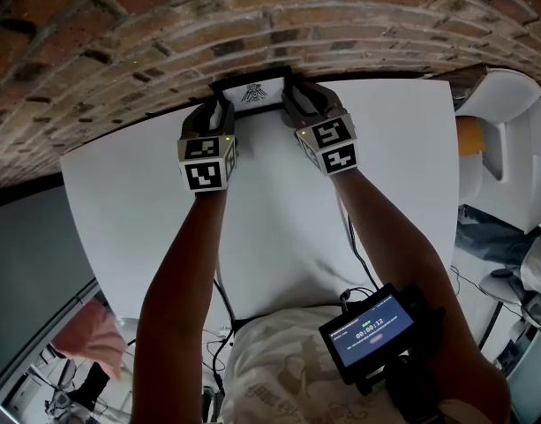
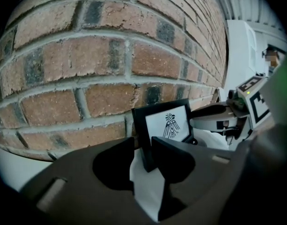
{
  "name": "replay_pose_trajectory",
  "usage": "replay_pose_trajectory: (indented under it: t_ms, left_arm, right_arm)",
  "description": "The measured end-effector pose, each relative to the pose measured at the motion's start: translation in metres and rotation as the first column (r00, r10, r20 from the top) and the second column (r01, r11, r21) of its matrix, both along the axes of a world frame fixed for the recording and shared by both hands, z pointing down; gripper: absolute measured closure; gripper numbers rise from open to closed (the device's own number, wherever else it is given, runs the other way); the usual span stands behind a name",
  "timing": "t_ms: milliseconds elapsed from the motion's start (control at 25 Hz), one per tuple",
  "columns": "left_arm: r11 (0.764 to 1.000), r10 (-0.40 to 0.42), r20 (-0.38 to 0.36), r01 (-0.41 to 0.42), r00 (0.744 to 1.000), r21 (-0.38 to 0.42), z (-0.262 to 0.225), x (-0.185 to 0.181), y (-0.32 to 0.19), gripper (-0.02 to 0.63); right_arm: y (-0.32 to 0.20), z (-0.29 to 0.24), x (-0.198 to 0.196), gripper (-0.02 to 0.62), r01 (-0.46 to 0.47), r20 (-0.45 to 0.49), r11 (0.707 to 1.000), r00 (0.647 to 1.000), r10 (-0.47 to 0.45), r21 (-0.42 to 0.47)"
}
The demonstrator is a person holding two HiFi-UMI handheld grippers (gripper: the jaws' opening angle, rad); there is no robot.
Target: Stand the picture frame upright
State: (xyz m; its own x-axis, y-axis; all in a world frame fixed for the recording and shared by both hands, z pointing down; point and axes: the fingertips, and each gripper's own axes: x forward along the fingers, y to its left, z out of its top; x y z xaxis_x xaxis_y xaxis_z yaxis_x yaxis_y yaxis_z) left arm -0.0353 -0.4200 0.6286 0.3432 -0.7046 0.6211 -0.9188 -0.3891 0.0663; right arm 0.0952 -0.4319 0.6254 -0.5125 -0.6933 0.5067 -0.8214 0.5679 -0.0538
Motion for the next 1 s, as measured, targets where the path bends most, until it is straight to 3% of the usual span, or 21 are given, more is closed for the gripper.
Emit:
replay_pose_trajectory:
  t_ms: [400,520,1000]
  left_arm:
    - [1.000,-0.029,-0.013,0.029,1.000,-0.004,-0.010,-0.012,0.021,0.481]
    - [1.000,-0.024,-0.028,0.024,0.999,0.003,-0.018,-0.012,0.036,0.532]
    - [0.999,-0.006,-0.111,0.011,0.994,0.046,-0.056,-0.011,0.109,0.601]
  right_arm:
    - [0.015,-0.013,0.009,0.503,-0.011,0.012,1.000,1.000,0.011,0.011]
    - [0.027,-0.020,0.012,0.517,-0.014,0.014,1.000,1.000,0.014,0.018]
    - [0.089,-0.061,0.016,0.581,-0.025,0.030,0.998,0.999,0.023,0.056]
